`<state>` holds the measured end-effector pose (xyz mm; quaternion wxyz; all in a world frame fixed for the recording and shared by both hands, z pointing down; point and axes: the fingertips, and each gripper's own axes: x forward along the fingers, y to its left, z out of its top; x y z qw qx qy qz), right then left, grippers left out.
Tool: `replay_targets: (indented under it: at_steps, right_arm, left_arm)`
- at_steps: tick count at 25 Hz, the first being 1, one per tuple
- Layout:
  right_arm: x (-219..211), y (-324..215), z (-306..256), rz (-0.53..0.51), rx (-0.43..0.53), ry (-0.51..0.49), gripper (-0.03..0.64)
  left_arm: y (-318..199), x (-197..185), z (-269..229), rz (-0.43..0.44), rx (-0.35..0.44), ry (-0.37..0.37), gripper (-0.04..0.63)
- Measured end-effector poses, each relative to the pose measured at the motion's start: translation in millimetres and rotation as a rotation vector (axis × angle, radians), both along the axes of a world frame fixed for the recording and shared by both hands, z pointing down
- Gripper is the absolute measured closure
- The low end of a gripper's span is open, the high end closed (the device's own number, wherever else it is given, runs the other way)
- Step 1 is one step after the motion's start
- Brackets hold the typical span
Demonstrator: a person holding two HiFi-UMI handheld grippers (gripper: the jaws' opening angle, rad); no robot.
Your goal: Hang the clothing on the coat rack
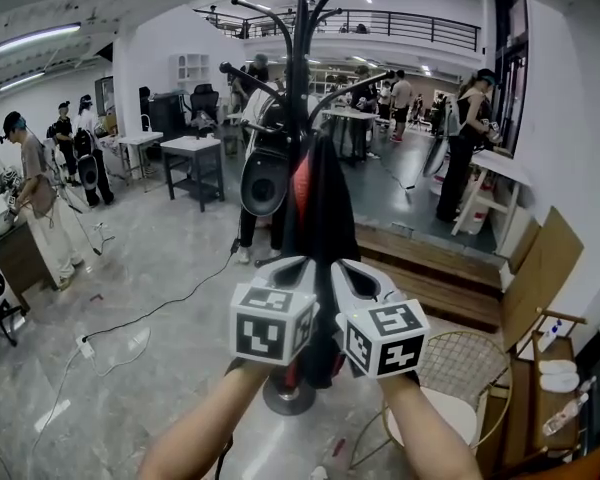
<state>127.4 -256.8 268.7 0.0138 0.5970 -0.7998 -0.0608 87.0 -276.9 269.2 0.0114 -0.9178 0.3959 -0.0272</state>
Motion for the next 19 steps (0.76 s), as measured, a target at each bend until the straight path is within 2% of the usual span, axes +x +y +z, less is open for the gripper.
replay_targets:
  at_steps: [19]
  right_arm:
    - [-7.8, 26.0, 5.1, -0.013, -0.005, -0.024, 0.615]
  left_arm:
    - [21.9, -5.9, 12.1, -0.002, -0.013, -0.011, 0.589]
